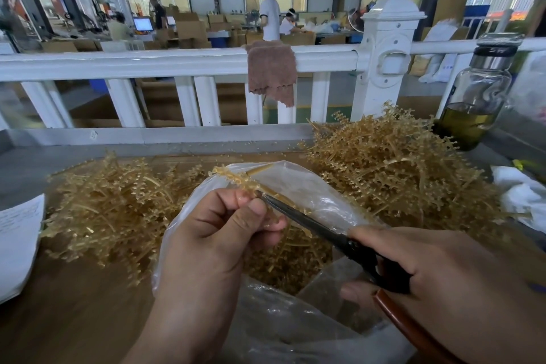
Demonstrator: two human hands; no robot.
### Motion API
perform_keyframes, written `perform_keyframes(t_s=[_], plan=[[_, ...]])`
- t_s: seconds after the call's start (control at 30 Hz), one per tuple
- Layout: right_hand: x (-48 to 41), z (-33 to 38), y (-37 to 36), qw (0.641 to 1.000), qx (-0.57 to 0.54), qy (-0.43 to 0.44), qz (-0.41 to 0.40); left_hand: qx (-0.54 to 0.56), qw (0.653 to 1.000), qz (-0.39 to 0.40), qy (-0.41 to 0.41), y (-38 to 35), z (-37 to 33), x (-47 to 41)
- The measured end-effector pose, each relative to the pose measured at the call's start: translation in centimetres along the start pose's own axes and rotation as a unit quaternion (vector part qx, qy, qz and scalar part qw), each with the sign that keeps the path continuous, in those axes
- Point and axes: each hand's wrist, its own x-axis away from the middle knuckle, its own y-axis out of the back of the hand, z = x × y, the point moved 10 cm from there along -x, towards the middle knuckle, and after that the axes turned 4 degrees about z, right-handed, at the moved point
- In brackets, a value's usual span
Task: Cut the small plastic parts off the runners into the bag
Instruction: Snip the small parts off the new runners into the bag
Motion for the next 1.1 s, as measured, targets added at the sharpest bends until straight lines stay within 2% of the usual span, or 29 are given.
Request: perform_keyframes(t_s=[0.2,0.73,1.1], plan=[[0.2,0.3,0.3,1.000,-0.003,0.016,-0.013,-0.001,1.000,0.001,-0.004,-0.1,0.0,0.1],[-0.1,0.2,-0.4,0.999,0.013,0.034,0.016,-0.003,1.000,0.009,-0.010,-0.4,0.0,0.0],[-0.4,-0.4,-1.6,0.998,0.009,0.020,0.061,-0.006,1.000,-0.005,-0.001,-0.1,0.4,-0.1]])
